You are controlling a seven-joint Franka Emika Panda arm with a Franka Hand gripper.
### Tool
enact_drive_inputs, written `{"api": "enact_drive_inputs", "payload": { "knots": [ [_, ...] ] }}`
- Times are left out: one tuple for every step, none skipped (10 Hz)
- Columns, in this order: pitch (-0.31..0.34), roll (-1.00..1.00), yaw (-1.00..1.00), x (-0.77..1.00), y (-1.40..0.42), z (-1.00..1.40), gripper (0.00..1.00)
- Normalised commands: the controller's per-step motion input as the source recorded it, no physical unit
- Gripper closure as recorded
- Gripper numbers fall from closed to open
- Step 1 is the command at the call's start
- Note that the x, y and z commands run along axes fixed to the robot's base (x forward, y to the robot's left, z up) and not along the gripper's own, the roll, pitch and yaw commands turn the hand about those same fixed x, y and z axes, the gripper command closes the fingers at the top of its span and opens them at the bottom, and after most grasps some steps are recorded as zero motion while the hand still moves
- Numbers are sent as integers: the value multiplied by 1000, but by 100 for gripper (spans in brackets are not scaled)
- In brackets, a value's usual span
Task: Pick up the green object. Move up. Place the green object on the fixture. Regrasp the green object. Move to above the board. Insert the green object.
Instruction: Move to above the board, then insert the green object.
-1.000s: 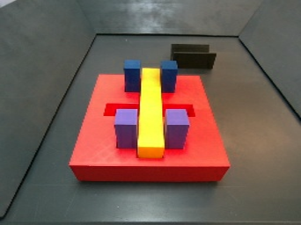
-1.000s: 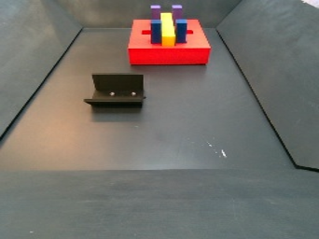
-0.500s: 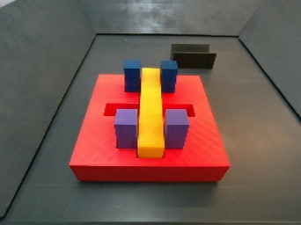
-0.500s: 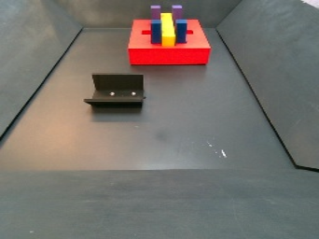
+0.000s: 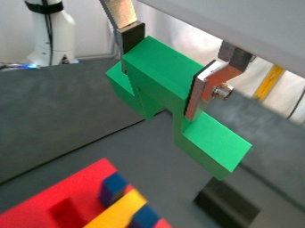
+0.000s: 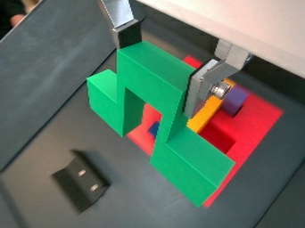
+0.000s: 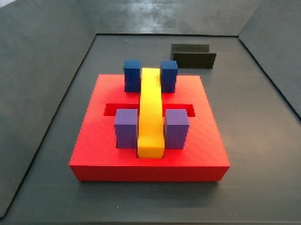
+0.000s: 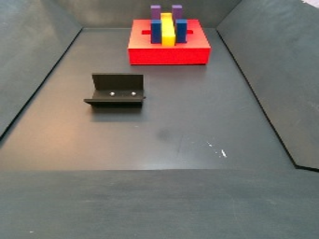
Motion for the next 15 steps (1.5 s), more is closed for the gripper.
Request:
{"api": "enact_drive_inputs", "payload": {
  "knots": [
    [22,-1000,-53,-129,-21,19,100],
    [11,-1000,-53,-112,8,13,100],
    [-17,-933,-39,-99,33,9,100],
    [-34,-709,-26,-87,36,5,100],
    [-41,-436,-10,-71,25,5,100],
    [-40,-333,-14,-58,23,2,100],
    [-30,-200,-11,-41,17,2,100],
    [-139,-377,-40,134,-63,-291,100],
    [-170,-460,-100,103,-174,-114,100],
    [-243,-500,-129,14,-134,-29,100],
    [-269,-500,-120,31,-117,-9,100],
    [-277,-500,-69,23,-71,0,100],
    [-287,-500,0,54,0,37,100],
    [-276,-500,0,91,0,86,100],
    [-250,-500,77,166,0,0,100]
  ]
}}
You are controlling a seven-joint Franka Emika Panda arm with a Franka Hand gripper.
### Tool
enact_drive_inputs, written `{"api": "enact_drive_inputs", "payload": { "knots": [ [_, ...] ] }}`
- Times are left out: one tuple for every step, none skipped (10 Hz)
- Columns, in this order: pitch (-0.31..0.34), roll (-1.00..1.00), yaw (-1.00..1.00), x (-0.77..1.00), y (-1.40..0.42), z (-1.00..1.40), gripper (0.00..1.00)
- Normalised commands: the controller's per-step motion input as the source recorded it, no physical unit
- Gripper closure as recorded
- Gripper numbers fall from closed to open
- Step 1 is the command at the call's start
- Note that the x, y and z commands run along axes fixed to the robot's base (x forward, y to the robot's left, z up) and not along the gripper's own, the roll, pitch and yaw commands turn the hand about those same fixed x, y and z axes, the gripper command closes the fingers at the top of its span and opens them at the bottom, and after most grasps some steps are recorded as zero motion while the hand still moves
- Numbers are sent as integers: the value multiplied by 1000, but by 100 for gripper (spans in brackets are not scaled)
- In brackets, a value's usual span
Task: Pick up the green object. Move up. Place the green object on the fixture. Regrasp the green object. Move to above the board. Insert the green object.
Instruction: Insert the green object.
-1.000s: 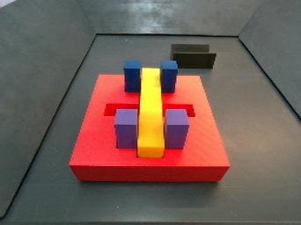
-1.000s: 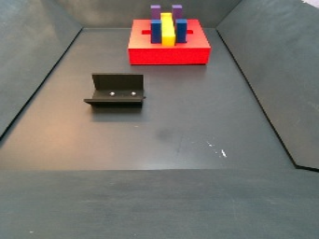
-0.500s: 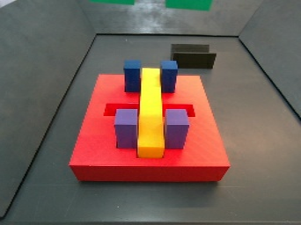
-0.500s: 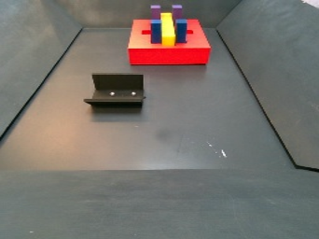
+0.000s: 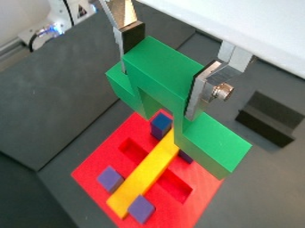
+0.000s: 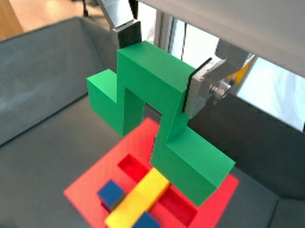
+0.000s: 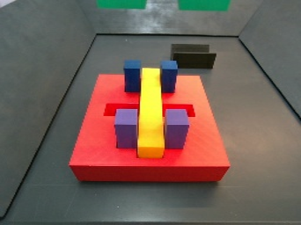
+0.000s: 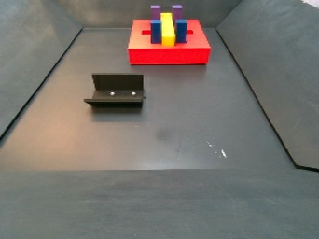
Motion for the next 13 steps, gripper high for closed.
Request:
{"api": "enact_drive_inputs", "payload": {
  "knots": [
    [-193,-480,229,189,0,0,100],
    [-156,-500,357,0,0,89,100],
    [-91,-500,531,-34,0,-31,100],
    [0,-266,457,-160,-51,-451,100],
    [54,0,0,-11,-60,-169,100],
    [13,0,0,0,-11,-137,100],
    [61,0,0,146,0,-254,100],
    [80,-7,0,431,111,-483,100],
    [0,-3,0,194,197,-734,100],
    [0,-16,40,100,269,-846,100],
    [-51,-23,74,0,189,-806,100],
    [-44,0,103,-20,23,-640,100],
    [0,147,143,-43,0,-560,100]
  ]
}}
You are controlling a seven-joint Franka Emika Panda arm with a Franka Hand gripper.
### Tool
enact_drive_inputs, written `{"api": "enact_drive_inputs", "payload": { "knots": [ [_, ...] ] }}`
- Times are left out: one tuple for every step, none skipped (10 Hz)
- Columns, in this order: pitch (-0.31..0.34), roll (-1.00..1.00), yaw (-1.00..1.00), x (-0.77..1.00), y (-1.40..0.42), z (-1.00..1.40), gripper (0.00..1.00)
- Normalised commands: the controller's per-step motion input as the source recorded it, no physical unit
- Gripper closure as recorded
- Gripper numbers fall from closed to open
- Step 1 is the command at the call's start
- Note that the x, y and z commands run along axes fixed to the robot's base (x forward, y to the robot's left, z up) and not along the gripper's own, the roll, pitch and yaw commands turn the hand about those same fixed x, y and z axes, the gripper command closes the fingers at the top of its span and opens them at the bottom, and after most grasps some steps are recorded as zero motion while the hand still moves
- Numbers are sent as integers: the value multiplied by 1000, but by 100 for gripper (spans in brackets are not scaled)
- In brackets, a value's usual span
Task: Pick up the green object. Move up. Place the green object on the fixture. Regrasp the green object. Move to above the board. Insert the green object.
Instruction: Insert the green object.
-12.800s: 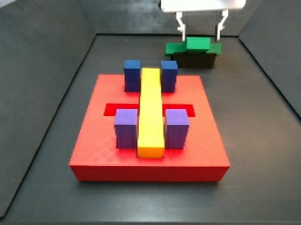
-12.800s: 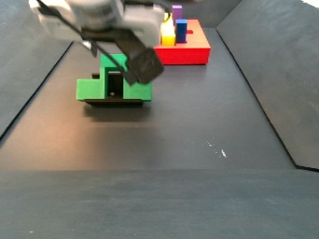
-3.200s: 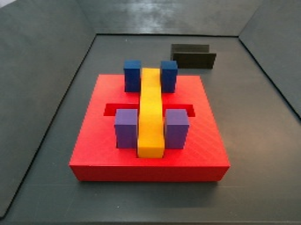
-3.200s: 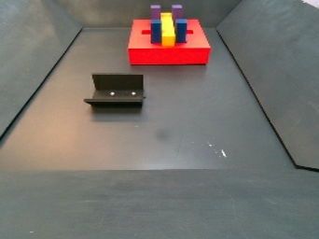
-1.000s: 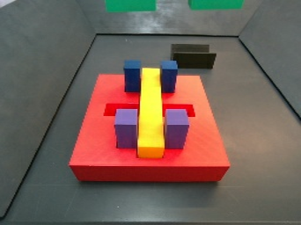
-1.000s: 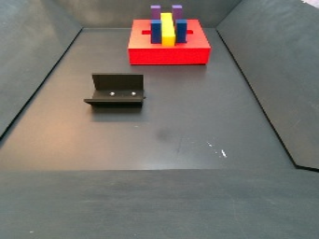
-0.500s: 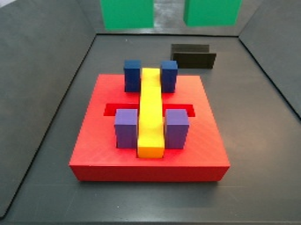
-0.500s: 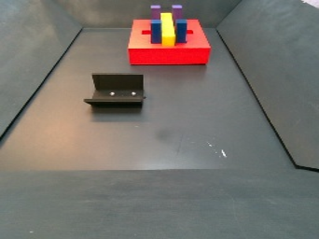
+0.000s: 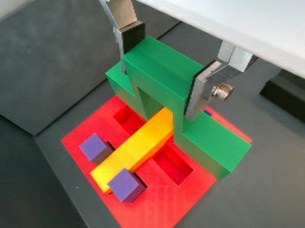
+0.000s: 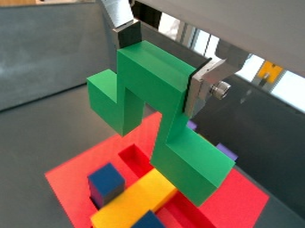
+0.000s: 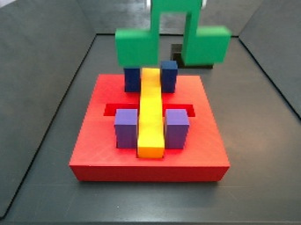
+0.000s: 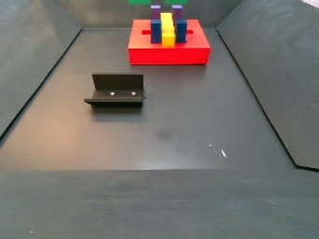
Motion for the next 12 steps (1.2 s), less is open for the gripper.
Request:
{"api": "enact_drive_inputs", "payload": {
  "knots": [
    [0,354,194,0,-300,-477,100],
    [4,334,143,57,-240,-331,100],
    [0,323,131,0,-217,-389,100],
    [0,256,126,0,-186,-477,100],
    [-37,160,6,-306,-123,-434,100],
    [-60,0,0,-383,-111,-237,100],
    [-187,-166,0,-357,-26,0,100],
    [-203,-270,-29,-286,0,0,100],
    [-211,-227,-46,-311,-3,0,100],
    [-186,-121,0,-186,-43,-177,100],
    [-259,-207,0,0,0,-263,100],
    [-297,-263,0,60,0,-300,100]
  ]
}}
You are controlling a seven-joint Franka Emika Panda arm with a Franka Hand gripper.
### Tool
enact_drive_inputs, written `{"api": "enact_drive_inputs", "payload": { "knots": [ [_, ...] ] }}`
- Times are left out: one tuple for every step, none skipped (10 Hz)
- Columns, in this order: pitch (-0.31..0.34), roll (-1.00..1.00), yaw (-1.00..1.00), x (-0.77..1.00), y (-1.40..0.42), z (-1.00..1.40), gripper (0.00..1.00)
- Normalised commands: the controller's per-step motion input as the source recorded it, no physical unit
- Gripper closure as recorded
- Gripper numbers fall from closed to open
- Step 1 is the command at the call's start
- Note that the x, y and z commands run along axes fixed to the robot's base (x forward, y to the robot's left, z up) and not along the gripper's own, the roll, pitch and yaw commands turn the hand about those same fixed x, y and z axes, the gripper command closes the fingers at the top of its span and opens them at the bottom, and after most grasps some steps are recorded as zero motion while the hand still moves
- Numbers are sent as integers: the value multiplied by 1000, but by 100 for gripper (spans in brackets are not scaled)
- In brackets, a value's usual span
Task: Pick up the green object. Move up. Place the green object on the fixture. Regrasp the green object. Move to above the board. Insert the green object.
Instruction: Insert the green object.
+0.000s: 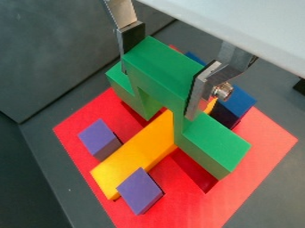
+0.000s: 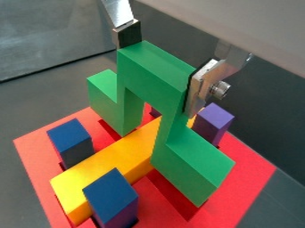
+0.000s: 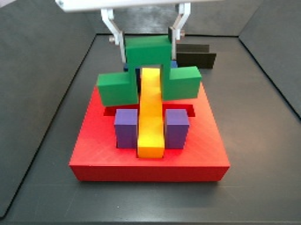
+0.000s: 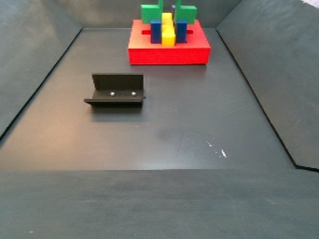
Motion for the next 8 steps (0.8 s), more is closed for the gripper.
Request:
{"api": "enact_drive_inputs", "payload": {
  "knots": [
    [-279,-253,0,0,0,-311,100],
    [-229,-211,0,0,0,-217,100],
    [-169,-120,0,0,0,-89,100],
    [-97,-10,0,-43,0,-9,100],
    [-47,0,-103,0,0,0,100],
    [0,69,-277,166,0,0,100],
    [31,116,-331,126,0,0,100],
    [24,96,-363,114,0,0,100]
  ]
}}
